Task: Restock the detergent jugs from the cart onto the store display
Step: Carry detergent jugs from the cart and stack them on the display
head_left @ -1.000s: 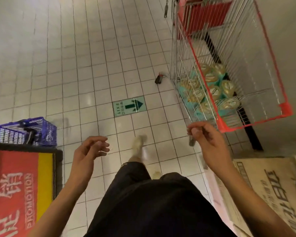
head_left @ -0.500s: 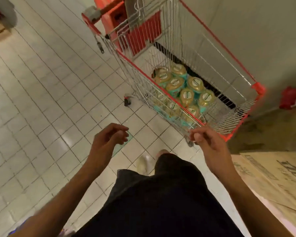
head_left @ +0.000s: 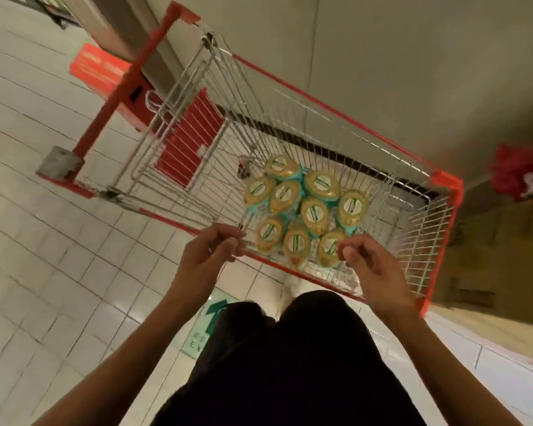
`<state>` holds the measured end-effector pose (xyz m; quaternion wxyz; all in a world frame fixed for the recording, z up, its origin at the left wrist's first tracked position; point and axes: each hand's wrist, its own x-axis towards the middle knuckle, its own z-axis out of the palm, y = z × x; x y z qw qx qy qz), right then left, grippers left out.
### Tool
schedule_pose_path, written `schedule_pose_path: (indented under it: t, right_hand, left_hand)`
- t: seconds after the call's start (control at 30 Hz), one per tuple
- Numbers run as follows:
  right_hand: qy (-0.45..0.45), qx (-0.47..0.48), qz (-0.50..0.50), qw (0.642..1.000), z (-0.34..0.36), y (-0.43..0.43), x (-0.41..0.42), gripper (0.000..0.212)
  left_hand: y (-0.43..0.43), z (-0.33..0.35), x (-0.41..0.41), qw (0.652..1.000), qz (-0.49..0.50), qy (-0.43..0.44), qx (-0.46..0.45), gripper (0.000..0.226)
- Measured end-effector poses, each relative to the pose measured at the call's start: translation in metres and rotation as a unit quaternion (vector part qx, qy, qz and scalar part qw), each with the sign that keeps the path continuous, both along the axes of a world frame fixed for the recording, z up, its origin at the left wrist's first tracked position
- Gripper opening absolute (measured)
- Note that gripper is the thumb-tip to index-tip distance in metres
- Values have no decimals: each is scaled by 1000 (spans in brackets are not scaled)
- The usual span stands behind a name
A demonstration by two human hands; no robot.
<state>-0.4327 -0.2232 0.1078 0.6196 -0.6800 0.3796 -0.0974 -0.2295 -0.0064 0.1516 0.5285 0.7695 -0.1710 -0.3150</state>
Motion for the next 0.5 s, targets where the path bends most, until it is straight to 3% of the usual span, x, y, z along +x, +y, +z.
schedule_pose_path:
  t: [0.17,0.3,0.43,0.5]
  right_hand:
    - [33,8,50,998,-45,-48,92,13]
    - [112,-1,96,989,-119,-75,158,9]
    - [209,-6,123,970,-219,-91,214,8]
    - [264,-15,147,953,-272,-95,237,23]
  left_hand:
    - [-63,-45,84,997,-38,2,65,18]
    - [-107,-139,142,985,-53,27,164,7]
    - [-146,-265,189,960,-79,8,268,25]
    - [-161,-324,211,944,-89,8,318,42]
